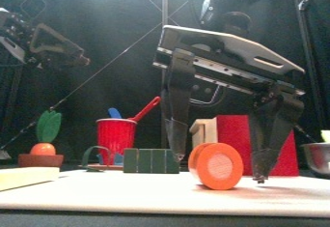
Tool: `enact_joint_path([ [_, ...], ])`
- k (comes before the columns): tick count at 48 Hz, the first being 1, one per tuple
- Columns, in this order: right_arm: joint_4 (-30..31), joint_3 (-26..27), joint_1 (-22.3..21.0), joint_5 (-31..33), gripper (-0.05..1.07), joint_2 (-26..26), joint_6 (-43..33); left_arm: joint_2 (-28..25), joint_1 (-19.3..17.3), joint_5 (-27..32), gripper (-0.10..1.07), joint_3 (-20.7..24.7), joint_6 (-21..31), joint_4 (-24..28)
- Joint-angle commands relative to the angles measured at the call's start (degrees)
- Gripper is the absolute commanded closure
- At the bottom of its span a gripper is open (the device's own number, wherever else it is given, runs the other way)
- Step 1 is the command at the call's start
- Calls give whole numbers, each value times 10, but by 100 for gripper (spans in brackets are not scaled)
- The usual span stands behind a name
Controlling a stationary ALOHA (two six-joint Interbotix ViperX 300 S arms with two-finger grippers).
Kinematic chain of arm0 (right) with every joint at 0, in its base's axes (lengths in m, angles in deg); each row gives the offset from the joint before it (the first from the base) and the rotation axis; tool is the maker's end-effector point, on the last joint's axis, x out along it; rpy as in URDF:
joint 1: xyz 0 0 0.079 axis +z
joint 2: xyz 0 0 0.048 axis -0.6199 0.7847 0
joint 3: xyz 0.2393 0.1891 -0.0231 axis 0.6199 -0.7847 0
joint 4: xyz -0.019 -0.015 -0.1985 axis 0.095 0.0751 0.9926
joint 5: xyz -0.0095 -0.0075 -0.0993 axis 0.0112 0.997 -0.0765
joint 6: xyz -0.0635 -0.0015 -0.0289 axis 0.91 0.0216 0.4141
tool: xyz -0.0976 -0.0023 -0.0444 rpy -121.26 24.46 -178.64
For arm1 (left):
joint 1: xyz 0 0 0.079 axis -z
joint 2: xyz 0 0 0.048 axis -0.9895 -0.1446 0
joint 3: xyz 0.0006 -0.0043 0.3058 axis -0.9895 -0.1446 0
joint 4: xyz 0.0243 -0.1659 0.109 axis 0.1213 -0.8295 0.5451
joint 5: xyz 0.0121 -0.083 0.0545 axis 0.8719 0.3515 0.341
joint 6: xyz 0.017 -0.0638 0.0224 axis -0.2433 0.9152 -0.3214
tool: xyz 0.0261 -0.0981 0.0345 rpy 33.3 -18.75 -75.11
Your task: Put carrot bottom into bowl
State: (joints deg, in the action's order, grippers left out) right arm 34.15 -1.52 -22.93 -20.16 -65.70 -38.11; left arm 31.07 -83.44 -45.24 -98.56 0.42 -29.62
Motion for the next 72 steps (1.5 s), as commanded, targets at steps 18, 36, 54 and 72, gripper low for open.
enact_joint_path([
  [18, -4, 23, -4, 8, 23, -4, -1, -1, -1, -2, 18, -2, 0, 2],
  [36, 58, 33, -4, 54, 25, -27, 2, -1, -2, -2, 18, -7, 0, 1],
  [54, 102, -108, -6, 134, 25, -235, -3, -1, -31, -2, 18, 3, 2, -11],
  [72, 83, -306, -36, 137, 25, -417, -1, 2, -37, -2, 18, 10, 4, -17],
])
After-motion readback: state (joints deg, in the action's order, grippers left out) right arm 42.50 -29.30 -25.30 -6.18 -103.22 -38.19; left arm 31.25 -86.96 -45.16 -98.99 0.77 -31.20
